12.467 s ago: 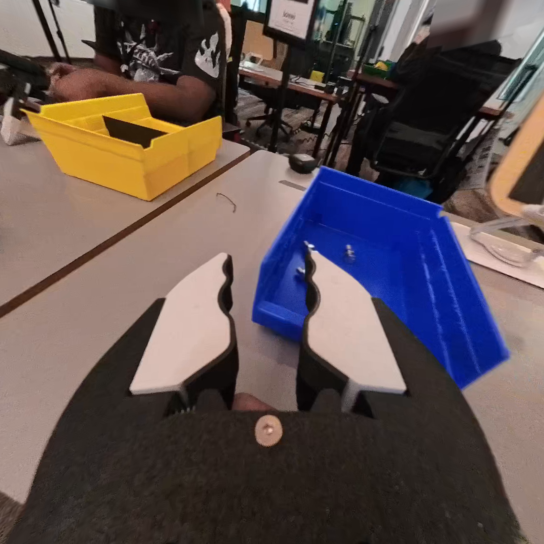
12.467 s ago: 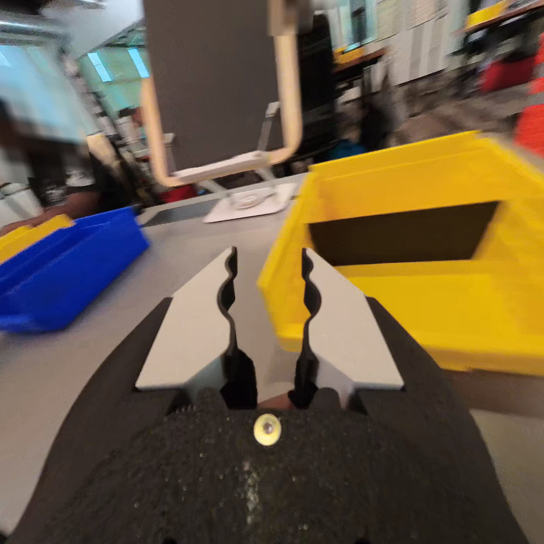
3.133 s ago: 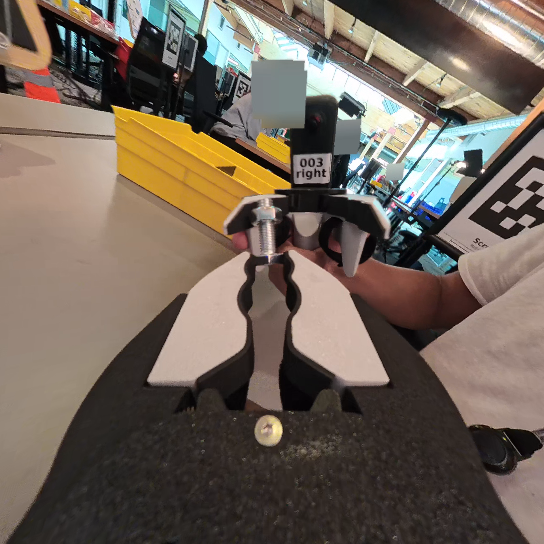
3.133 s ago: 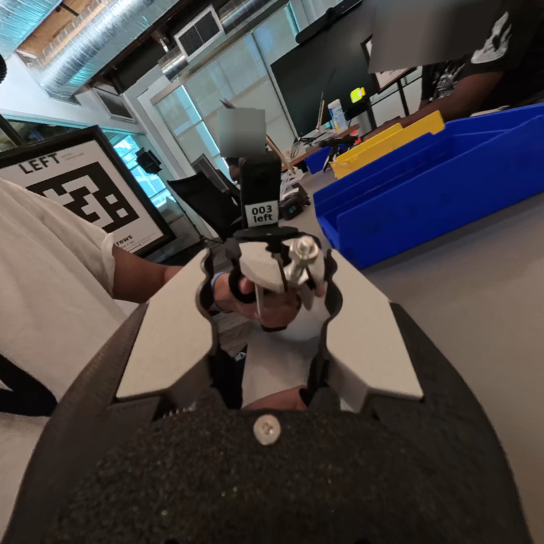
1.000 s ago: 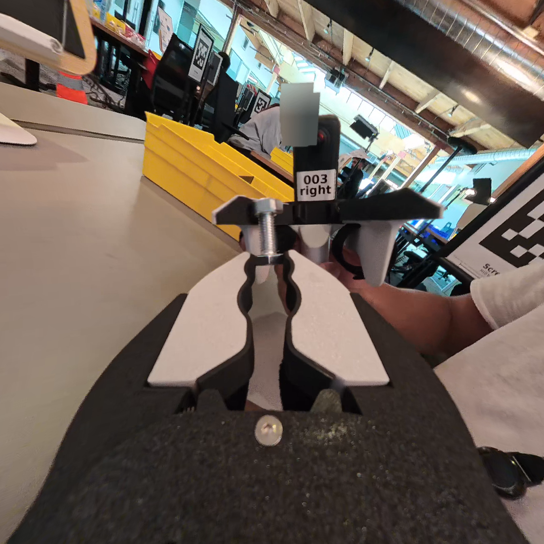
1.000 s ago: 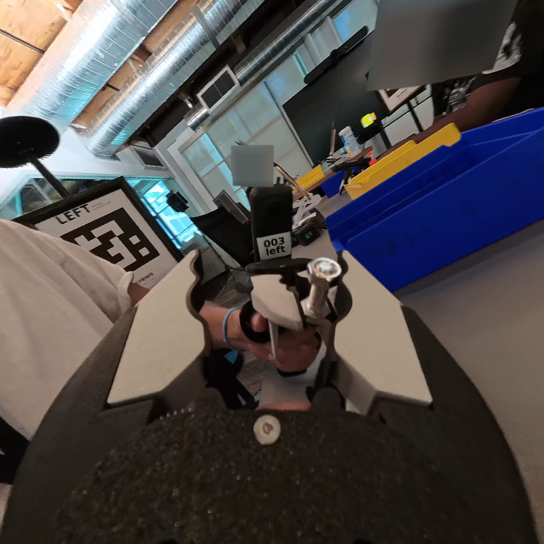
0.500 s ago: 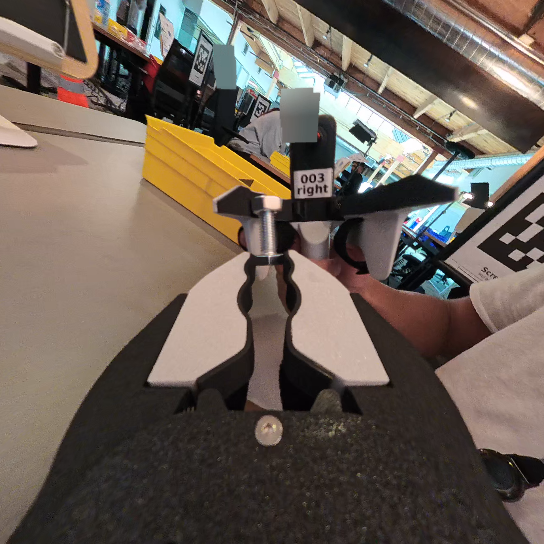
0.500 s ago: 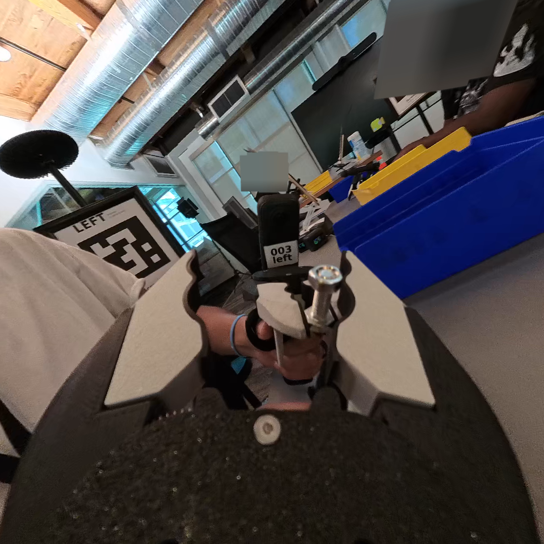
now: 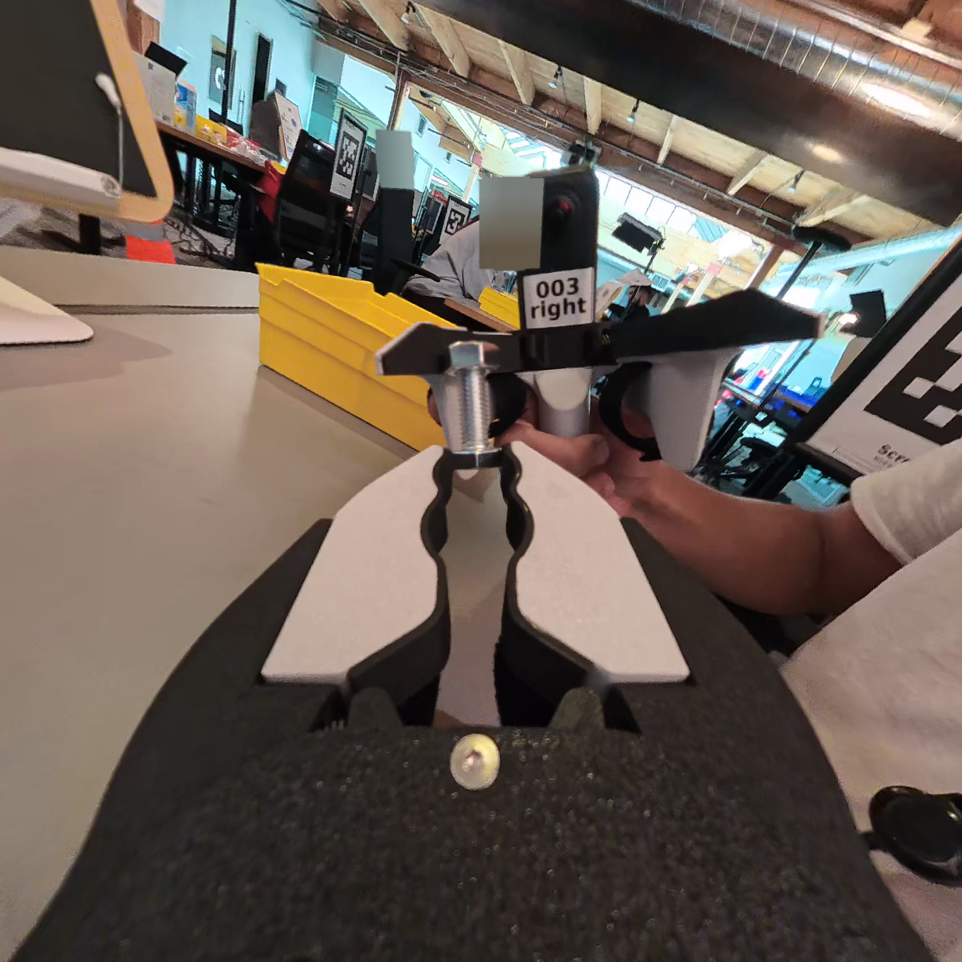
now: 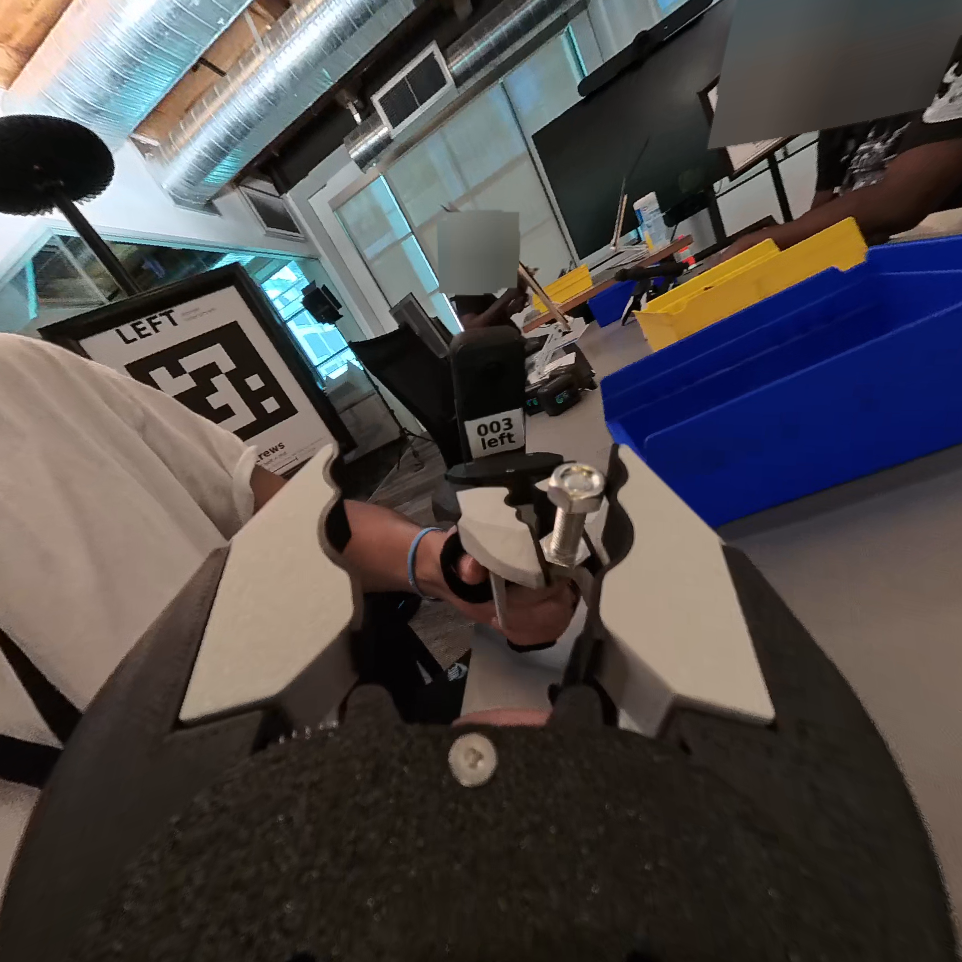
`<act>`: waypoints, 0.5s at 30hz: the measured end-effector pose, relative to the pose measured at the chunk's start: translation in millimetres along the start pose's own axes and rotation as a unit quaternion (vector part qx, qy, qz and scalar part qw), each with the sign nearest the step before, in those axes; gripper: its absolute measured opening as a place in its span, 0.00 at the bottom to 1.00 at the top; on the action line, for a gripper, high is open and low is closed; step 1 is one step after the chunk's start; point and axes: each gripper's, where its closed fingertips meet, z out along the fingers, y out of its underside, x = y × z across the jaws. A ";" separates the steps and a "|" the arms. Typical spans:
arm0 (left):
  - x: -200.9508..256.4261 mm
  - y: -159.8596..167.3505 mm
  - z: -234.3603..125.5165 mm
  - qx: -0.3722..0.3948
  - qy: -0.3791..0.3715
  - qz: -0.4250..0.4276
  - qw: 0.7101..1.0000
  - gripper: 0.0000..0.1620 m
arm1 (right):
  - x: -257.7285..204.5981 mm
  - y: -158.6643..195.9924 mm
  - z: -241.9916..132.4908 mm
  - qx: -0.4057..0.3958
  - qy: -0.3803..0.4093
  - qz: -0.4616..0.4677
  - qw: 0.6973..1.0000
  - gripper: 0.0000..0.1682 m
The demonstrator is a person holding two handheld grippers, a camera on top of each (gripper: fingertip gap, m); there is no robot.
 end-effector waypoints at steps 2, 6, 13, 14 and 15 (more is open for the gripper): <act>2.9 -3.6 -1.9 0.006 -0.003 0.022 1.000 0.11 | -3.1 -3.2 -3.9 0.001 0.001 -0.010 1.000 0.59; 2.2 -10.2 -9.9 0.015 -0.018 0.054 0.998 0.11 | -2.1 -10.1 -25.1 -0.010 0.035 -0.049 0.998 0.57; 4.4 -3.9 -5.6 -0.001 -0.008 0.052 0.999 0.11 | -14.2 1.9 -8.6 -0.019 -0.003 -0.039 0.999 0.58; 6.0 -2.3 -4.1 -0.005 -0.005 0.053 0.999 0.11 | -13.7 1.5 -4.7 -0.016 -0.004 -0.037 0.999 0.59; 7.5 -1.4 -3.0 -0.007 -0.003 0.054 0.999 0.11 | -14.0 0.7 -2.4 -0.013 -0.008 -0.029 0.999 0.59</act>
